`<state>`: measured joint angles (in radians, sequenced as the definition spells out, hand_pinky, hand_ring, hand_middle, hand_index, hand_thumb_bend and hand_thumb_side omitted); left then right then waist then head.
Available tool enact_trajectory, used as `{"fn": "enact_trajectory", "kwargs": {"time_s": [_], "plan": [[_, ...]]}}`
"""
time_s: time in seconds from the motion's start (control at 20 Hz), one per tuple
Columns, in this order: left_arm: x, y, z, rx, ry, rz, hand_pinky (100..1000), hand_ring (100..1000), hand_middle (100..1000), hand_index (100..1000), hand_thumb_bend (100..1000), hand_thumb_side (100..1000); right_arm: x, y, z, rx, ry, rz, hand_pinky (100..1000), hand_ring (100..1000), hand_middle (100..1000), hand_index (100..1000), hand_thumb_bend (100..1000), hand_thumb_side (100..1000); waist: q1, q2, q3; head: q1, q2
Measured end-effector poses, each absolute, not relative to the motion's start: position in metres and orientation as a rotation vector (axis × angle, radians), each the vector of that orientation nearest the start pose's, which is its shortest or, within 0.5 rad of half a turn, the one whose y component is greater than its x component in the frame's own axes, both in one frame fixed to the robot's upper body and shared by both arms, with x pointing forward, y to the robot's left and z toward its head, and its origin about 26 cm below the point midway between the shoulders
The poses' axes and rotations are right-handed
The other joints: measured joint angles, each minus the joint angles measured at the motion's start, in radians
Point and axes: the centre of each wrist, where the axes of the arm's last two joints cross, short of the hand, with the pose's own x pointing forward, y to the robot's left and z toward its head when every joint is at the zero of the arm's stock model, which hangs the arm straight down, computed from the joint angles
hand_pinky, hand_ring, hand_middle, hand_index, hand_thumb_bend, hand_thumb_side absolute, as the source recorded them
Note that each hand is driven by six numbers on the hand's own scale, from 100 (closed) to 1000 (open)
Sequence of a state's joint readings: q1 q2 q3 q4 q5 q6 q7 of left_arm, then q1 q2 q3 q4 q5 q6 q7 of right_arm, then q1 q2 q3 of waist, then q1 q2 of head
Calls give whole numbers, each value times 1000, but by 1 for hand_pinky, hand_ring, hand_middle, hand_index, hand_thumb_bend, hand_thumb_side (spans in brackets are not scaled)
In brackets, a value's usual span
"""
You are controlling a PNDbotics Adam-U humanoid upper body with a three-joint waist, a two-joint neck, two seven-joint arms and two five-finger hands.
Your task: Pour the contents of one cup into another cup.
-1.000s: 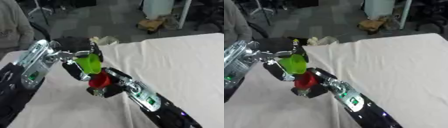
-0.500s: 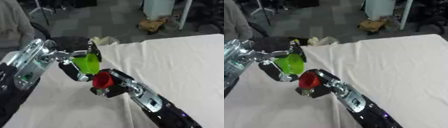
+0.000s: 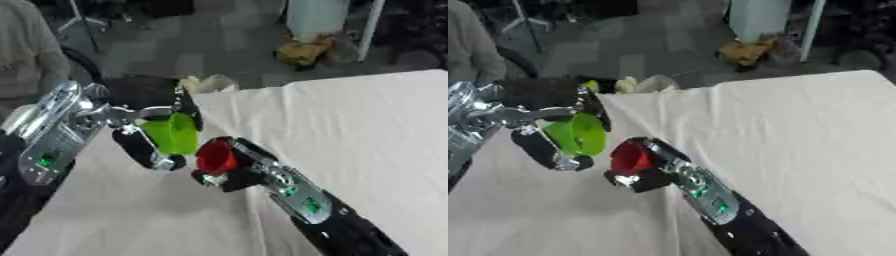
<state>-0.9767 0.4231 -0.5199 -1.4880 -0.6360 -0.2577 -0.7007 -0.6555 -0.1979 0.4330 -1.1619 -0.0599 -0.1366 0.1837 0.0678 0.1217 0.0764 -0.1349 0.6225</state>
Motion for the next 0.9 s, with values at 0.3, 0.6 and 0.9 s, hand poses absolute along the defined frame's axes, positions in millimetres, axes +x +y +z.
{"fn": "enact_trajectory", "kwargs": {"time_s": [0.3, 0.6, 0.9], "plan": [[395, 125, 263, -656, 2011, 2721, 216, 232, 392, 714, 324, 234, 408, -147, 70, 246, -1761, 841, 472, 354, 309, 493, 100, 205, 3, 0, -1, 0, 0], [398, 125, 259, -688, 1965, 2744, 217, 233, 393, 715, 327, 234, 408, -147, 70, 245, -1758, 844, 473, 354, 308, 493, 100, 206, 4, 0, -3, 0, 0], [402, 124, 256, -713, 1952, 2741, 214, 231, 392, 715, 325, 231, 406, -138, 71, 281, -1753, 875, 473, 355, 309, 493, 100, 207, 4, 0, -8, 0, 0]]}}
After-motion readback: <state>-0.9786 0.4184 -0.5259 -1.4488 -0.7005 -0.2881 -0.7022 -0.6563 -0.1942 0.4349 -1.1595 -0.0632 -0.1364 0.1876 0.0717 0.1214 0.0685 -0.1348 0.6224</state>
